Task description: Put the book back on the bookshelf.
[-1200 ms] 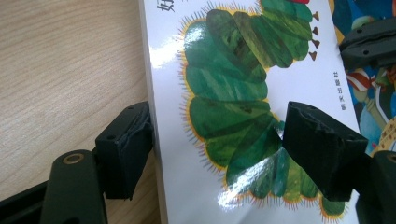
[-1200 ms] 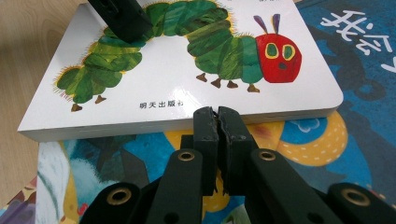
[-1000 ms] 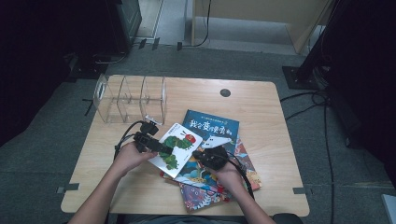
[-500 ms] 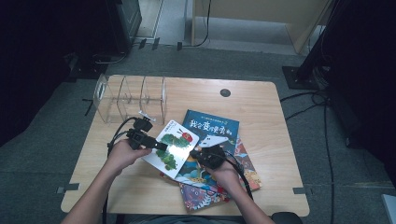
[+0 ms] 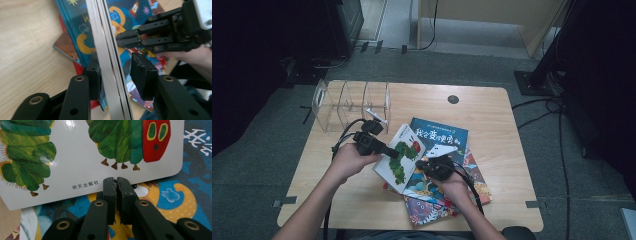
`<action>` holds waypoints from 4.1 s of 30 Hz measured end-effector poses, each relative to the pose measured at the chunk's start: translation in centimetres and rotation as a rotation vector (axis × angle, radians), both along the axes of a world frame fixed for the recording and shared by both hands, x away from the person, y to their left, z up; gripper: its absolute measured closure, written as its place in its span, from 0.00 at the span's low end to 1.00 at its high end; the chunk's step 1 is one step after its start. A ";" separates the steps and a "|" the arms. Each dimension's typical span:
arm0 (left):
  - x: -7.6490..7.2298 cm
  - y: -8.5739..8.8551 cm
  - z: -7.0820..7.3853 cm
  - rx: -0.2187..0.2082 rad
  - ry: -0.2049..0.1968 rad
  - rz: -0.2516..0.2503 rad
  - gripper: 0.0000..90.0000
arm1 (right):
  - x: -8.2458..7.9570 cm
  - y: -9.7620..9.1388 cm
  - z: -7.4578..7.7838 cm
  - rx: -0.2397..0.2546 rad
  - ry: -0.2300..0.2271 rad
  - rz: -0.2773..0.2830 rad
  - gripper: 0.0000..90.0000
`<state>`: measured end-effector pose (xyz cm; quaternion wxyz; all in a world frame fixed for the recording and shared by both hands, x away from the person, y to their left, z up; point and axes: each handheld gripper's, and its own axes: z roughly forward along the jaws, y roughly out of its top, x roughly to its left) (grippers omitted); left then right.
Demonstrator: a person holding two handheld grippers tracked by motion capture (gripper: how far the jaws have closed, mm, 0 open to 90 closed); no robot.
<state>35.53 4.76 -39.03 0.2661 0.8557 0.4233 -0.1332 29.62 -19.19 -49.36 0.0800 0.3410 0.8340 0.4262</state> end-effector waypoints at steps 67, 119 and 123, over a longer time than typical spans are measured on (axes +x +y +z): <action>2.8 7.0 2.8 0.198 -0.009 0.414 0.86 | 2.8 -2.6 -0.1 -0.088 -0.099 -0.025 0.51; 10.5 2.5 3.8 0.267 -0.039 0.613 0.86 | 2.6 -2.9 -0.3 -0.074 -0.111 -0.030 0.54; 11.4 2.5 3.6 0.266 -0.037 0.624 0.86 | 2.6 -2.9 -0.3 -0.074 -0.112 -0.030 0.54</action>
